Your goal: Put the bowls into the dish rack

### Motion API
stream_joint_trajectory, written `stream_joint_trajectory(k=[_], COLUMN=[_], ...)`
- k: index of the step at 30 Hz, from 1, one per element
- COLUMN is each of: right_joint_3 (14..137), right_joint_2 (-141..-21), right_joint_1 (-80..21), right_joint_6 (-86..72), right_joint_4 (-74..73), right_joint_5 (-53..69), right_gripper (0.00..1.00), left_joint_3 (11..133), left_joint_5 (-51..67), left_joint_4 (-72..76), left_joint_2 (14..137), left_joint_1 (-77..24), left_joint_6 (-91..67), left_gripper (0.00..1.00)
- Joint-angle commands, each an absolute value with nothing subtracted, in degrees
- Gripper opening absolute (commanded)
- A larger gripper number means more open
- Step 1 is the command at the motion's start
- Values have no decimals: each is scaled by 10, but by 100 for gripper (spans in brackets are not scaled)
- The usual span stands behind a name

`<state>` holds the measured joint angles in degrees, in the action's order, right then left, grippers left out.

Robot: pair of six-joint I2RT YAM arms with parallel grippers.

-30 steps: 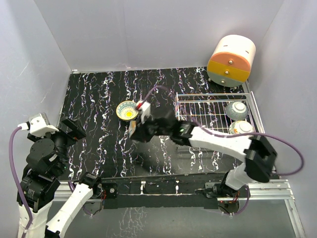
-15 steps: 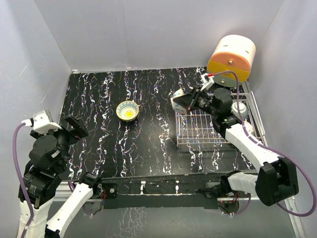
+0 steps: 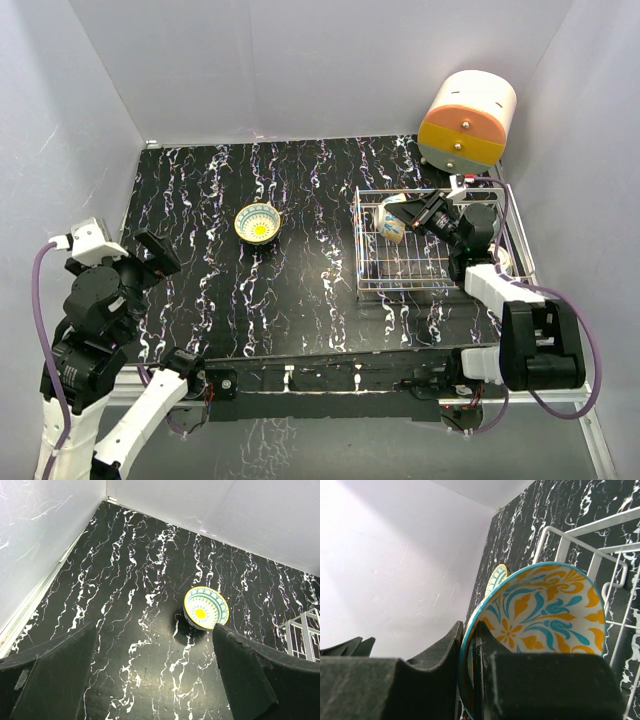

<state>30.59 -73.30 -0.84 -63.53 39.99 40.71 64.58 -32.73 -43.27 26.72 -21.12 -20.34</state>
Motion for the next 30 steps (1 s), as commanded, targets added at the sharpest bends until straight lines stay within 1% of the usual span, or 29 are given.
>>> stream_joint_trajectory(k=[1, 4, 11, 15, 17, 23, 26, 30], right_joint_3=[304, 295, 273, 267, 264, 257, 278, 296], right_joint_2=[-767, -812, -919, -952, -952, -904, -871, -832], right_joint_1=[-6, -6, -6, -6, -6, -6, -6, -6], right_joint_6=[-676, -702, -792, -817, -811, -744, -692, -651], right_joint_4=[527, 569, 730, 768, 743, 594, 479, 368], right_joint_5=[418, 416, 417, 420, 416, 379, 354, 318], right_gripper=[8, 8, 8, 8, 8, 12, 16, 21], left_joint_3=[639, 636, 634, 631, 630, 627, 625, 623], left_joint_5=[-319, -318, -321, -323, -323, -323, -323, -322], left_joint_4=[-416, -413, -415, -412, -411, -409, -409, -407], left_joint_2=[286, 289, 293, 294, 295, 296, 296, 296], left_joint_1=[-214, -214, -214, -214, -214, -214, -214, -214], left_joint_6=[-198, -199, -200, -200, -200, -200, -200, -200], left_gripper=[97, 97, 97, 97, 97, 97, 97, 97])
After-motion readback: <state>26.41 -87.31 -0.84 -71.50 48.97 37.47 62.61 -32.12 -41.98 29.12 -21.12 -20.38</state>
